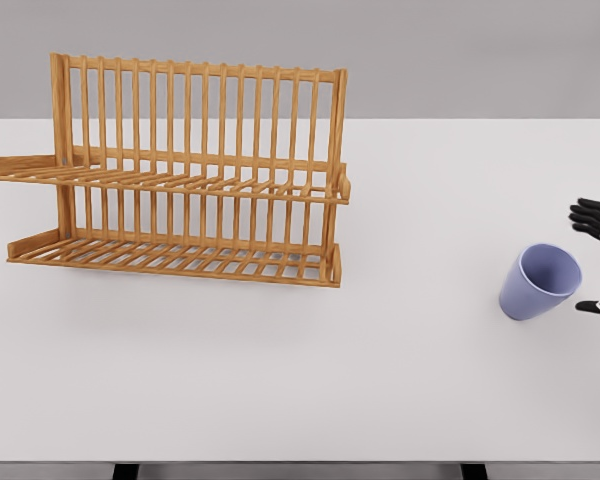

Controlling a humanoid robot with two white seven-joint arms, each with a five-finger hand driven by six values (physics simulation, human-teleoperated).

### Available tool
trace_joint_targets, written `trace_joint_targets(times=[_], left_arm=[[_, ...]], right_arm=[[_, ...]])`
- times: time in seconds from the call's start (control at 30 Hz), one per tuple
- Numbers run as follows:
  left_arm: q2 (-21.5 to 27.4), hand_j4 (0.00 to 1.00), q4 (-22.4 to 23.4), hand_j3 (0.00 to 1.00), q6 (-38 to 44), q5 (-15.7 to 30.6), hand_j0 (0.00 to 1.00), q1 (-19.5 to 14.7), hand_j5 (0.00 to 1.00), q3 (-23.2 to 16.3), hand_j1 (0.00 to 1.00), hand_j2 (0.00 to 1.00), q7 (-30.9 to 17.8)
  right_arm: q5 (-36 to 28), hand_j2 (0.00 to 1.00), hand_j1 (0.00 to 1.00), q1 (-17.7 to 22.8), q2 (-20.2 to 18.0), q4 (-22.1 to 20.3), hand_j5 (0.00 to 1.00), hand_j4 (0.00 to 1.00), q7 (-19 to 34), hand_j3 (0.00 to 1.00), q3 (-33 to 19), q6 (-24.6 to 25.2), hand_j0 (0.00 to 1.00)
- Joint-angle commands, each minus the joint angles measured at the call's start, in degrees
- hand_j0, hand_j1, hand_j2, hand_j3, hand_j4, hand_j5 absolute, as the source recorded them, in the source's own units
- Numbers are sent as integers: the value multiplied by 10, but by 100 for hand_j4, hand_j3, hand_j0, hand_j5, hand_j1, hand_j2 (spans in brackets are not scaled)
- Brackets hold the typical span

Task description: Right arm put cup on second shelf

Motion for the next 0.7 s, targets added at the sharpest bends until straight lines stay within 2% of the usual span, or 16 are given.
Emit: trace_joint_targets(times=[0.0,0.33,0.67], left_arm=[[0,100,0,100,0,0,100,0,100,0,100,100,0],[0,100,0,100,0,0,100,0,100,0,100,100,0],[0,100,0,100,0,0,100,0,100,0,100,100,0]], right_arm=[[-4,100,100,0,10,10,100,100,0,100,0,1,100],[2,100,100,-4,42,27,100,100,0,100,5,2,100],[18,100,100,-4,43,28,100,100,0,100,4,2,100]])
